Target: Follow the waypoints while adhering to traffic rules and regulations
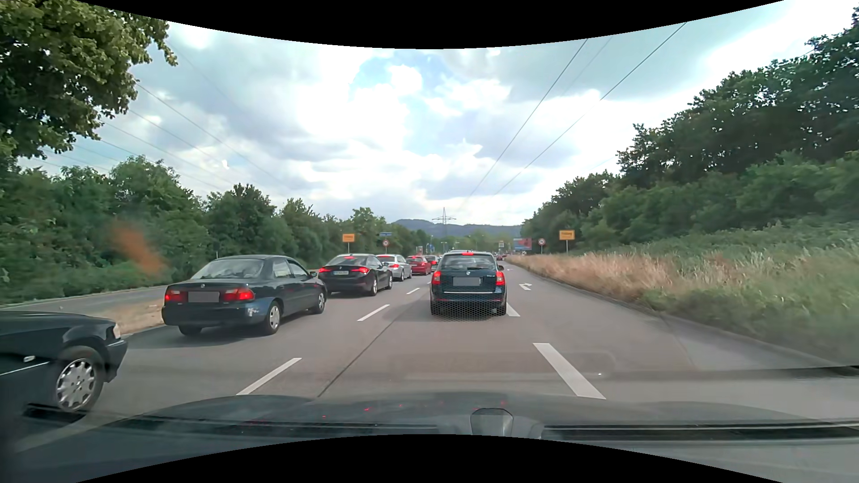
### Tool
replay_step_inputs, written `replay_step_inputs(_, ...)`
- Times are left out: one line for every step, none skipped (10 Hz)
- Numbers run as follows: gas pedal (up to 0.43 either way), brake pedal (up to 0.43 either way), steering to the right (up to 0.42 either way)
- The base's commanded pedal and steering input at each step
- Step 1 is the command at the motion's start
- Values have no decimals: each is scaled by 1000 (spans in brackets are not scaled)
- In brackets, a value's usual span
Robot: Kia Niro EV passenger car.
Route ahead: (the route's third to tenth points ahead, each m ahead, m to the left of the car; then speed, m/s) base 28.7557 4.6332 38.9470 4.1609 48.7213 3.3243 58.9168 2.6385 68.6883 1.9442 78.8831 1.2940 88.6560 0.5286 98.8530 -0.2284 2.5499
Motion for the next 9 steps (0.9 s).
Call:
replay_step_inputs(0,146,23)
replay_step_inputs(0,152,20)
replay_step_inputs(0,152,18)
replay_step_inputs(0,152,16)
replay_step_inputs(0,159,15)
replay_step_inputs(0,159,15)
replay_step_inputs(0,165,15)
replay_step_inputs(0,165,13)
replay_step_inputs(0,165,11)
